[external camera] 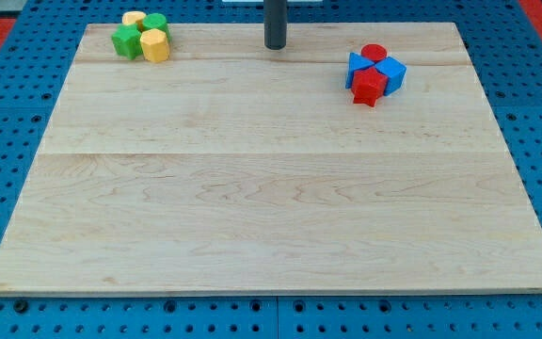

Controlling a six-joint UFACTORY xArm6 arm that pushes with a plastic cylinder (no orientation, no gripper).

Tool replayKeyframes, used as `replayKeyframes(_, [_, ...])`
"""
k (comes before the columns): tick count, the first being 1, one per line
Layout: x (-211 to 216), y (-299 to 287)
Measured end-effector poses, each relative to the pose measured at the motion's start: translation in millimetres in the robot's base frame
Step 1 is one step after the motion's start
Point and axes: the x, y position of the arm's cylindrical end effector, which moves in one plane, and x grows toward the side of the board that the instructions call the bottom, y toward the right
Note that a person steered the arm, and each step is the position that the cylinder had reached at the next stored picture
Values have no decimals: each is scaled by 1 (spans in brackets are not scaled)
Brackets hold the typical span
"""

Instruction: Push the group of blocks down a bit

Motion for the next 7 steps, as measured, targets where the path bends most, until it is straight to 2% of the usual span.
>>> replayKeyframes(5, [0, -9])
replayKeyframes(6, [0, 32])
replayKeyframes(7, [0, 102])
